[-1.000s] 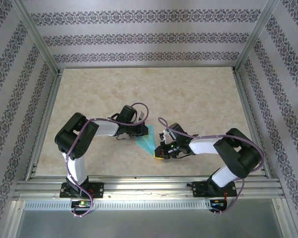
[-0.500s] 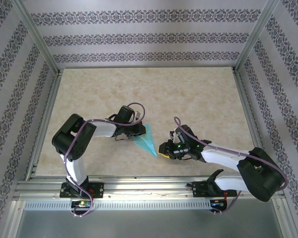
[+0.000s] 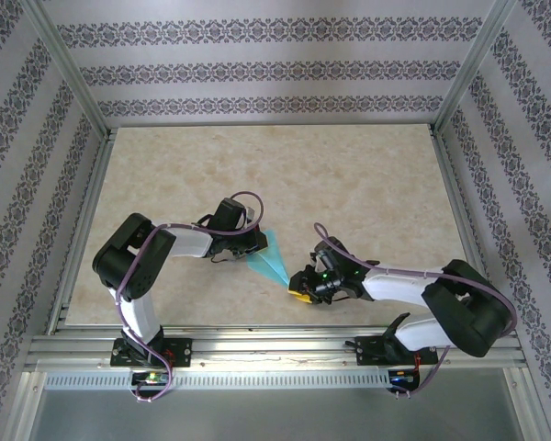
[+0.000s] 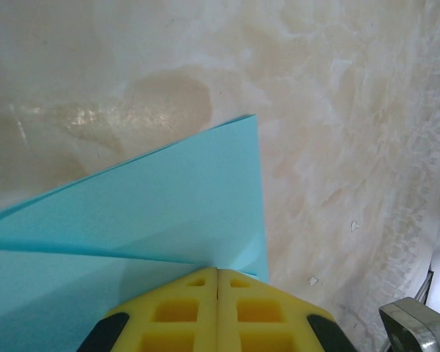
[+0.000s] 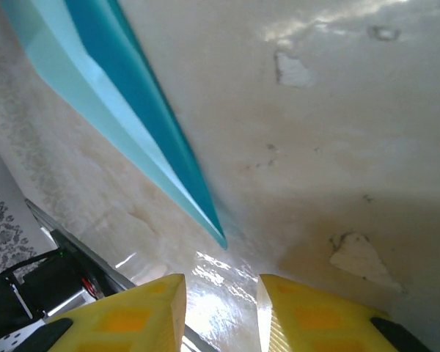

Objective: Fold a paper plane with a square sheet of paper (pick it up from the middle)
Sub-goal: Turn over the paper at the center of the table.

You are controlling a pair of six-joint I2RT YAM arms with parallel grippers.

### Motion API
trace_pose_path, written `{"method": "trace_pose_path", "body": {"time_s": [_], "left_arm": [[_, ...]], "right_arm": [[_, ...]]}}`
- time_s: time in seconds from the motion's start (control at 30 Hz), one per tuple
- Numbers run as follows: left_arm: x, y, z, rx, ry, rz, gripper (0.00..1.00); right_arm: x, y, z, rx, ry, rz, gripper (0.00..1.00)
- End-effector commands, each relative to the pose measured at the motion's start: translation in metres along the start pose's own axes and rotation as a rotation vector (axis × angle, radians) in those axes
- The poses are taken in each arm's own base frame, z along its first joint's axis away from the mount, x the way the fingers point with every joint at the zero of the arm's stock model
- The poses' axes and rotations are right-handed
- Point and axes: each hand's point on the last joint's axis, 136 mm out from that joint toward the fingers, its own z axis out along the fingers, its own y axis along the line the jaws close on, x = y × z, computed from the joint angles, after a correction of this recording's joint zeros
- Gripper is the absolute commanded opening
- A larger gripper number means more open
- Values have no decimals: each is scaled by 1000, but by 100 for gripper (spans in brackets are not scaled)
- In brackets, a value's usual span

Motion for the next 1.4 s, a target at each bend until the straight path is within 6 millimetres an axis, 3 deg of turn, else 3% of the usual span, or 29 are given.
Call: {"method": "trace_pose_path", "body": {"time_s": [0.0,0.53,0.9,1.13,1.37], "left_arm": [[1,18,-4,-60,-15,-44,3],[-1,18,-8,-79,-16,-20,3],[-3,19,-6,-65,-17,-32,3],[-3,17,-7,-60,-16,-30,3],[-2,17,-7,-57,-16,-33,3]], "right_arm": [[-8,13,2,-23,-33,-3,30],[-13,17,9,15,-40,-2,27],[-7,-4,5,81,-51,18,27],[-14,14,10,38,-57,-9,24],[-23,14,12,50,-99,4,23]]}}
